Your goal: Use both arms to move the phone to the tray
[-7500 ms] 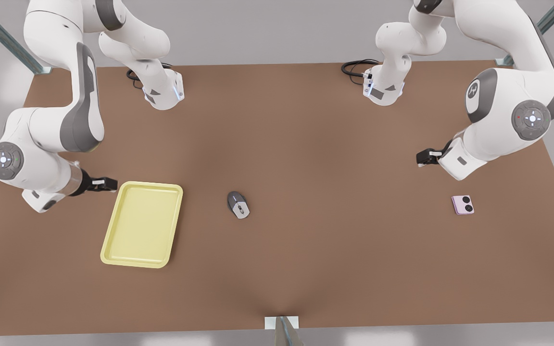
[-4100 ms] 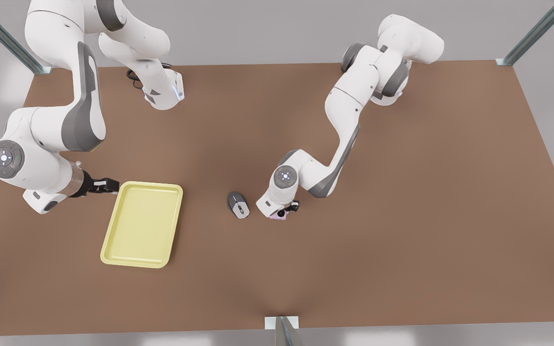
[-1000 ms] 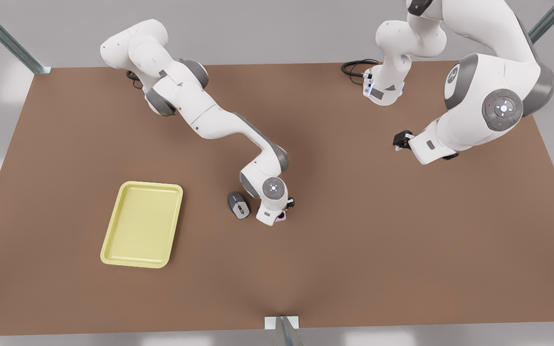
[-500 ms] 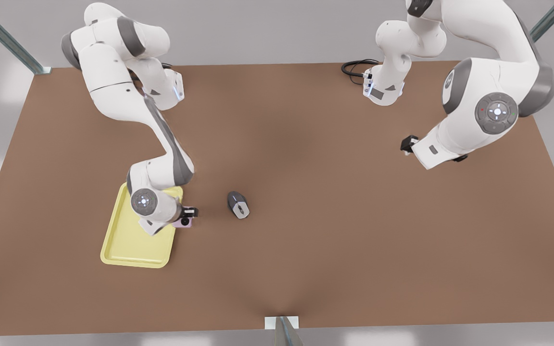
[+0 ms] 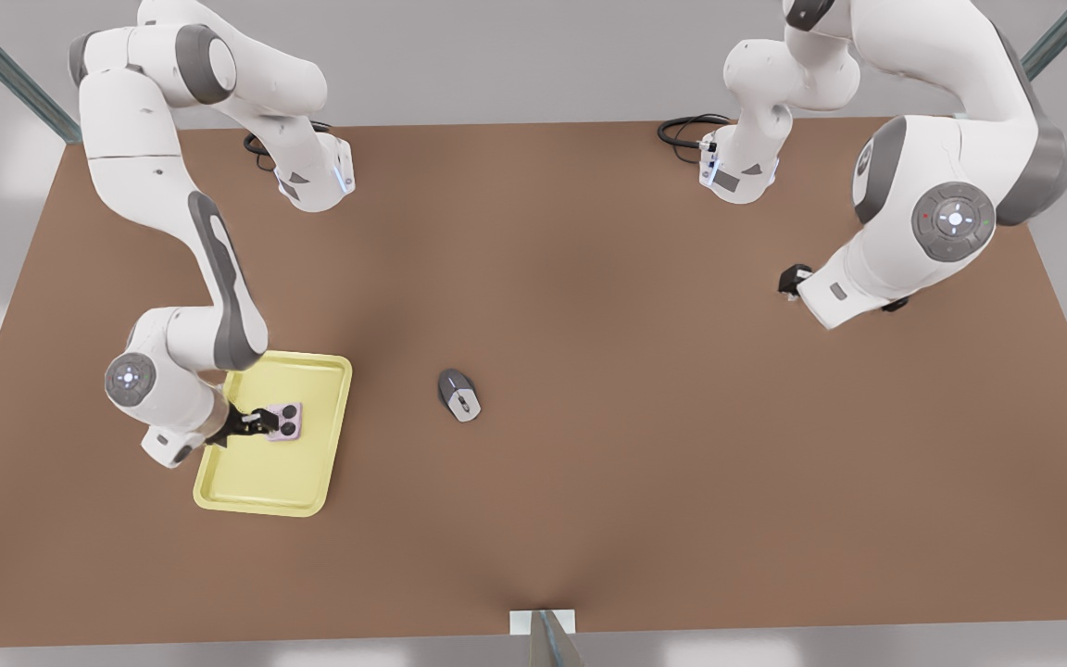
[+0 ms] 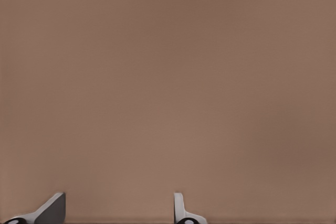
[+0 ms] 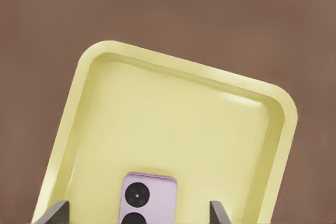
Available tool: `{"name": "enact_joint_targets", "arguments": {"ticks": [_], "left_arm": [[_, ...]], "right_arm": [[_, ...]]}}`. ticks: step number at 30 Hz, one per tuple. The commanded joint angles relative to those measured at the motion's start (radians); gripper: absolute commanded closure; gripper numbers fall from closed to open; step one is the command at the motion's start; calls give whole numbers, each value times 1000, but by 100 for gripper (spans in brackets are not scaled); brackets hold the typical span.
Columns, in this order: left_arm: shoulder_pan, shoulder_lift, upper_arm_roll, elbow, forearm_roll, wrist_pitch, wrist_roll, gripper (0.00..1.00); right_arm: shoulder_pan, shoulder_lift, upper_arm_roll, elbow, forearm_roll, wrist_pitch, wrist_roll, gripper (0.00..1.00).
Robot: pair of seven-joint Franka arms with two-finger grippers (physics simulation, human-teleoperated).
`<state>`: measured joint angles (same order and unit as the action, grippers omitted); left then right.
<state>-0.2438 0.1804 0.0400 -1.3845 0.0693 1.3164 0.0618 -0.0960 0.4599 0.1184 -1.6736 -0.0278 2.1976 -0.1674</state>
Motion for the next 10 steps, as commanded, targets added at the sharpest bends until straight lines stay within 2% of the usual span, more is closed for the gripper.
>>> {"name": "enact_joint_targets", "arguments": {"ticks": [1,2,3,4,5,6,10], "left_arm": [[52,-79,-34,-120,1,193,-5,0],[54,-73,-34,-114,-5,176,-5,0],[52,-55,-32,-100,-3,161,-5,0],[54,-45,-32,-91,-2,135,-4,0],[52,-45,-32,-91,-6,135,-4,0],[52,-45,-34,-90,-3,133,-4,0],[52,-39,-34,-71,-6,110,-4,0]], "right_arm": [[47,-56,-3,152,-11,-450,-62,0],[82,-170,-5,161,-46,-607,54,0],[137,-222,-51,181,-61,-719,97,0],[133,-210,-46,232,-69,-779,140,0],[104,-170,-42,259,-67,-777,140,0],[65,-147,-2,264,-61,-768,140,0],[41,-165,-3,265,-55,-739,232,0]]}}
